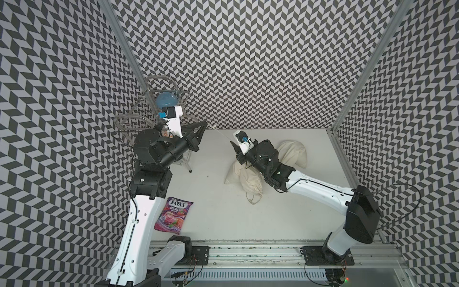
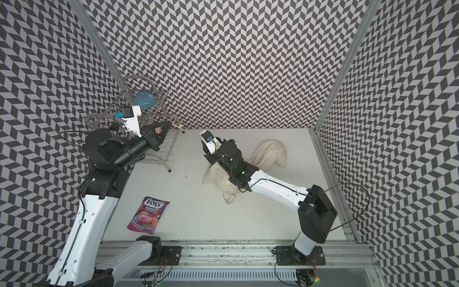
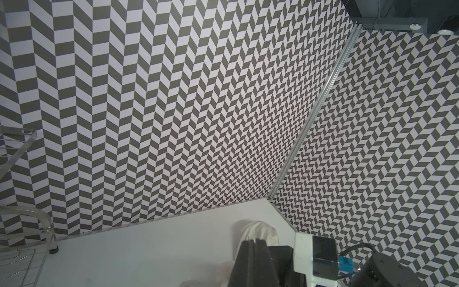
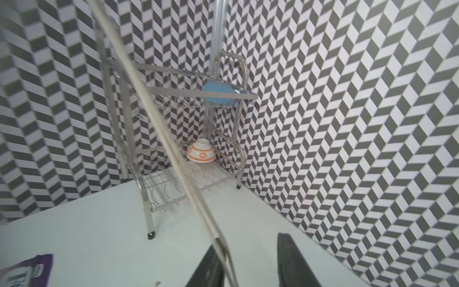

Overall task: Close the soil bag
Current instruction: Frap the soil bag at the center of the board.

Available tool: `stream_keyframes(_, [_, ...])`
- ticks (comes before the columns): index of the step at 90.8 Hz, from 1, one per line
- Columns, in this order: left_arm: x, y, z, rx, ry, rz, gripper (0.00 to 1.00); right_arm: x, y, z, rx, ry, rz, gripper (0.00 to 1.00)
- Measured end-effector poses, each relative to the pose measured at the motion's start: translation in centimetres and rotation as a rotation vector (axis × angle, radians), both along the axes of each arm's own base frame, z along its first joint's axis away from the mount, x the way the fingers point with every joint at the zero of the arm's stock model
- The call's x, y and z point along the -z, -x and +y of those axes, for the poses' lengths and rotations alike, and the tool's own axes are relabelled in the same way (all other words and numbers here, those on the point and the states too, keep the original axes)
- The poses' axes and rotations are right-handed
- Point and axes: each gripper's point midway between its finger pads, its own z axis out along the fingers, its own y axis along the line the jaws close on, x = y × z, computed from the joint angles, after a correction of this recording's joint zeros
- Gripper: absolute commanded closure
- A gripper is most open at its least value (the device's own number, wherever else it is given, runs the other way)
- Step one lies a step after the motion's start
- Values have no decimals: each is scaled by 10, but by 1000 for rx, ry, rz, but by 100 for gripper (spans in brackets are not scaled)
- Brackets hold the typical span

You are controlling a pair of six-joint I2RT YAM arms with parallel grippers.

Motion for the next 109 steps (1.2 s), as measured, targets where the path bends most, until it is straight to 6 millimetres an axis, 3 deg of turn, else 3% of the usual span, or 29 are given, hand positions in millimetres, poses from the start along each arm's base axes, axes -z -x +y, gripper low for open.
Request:
stream_keyframes(14, [-1, 0, 1, -9, -1, 9, 100, 42, -25, -10, 107, 75, 57, 79])
stream_keyframes(21, [9, -2, 0, -6, -7, 54, 100, 53, -37, -18, 140, 81, 79, 82])
stream_keyframes(36, [35, -12, 4, -38, -36, 148, 100, 53, -66, -53, 230, 46, 92, 83])
stream_keyframes(47, [46, -19, 4, -43, -53, 196, 100, 45, -78, -67, 244, 16, 89, 81])
stream_keyframes(69, [9, -30, 15, -85, -65, 142, 100, 20, -84, -62, 201, -35, 60, 78])
stream_keyframes(78, [7, -32, 25, -116, -73, 139, 100, 18, -88, -55, 162, -67, 56, 77])
stream_keyframes(102, [30, -47, 57, -213, -67, 207, 100, 56, -93, -25, 37, -95, 143, 77])
stream_keyframes(109, [12, -53, 89, -340, -58, 134, 100, 89, -109, -47, 126, -52, 225, 77])
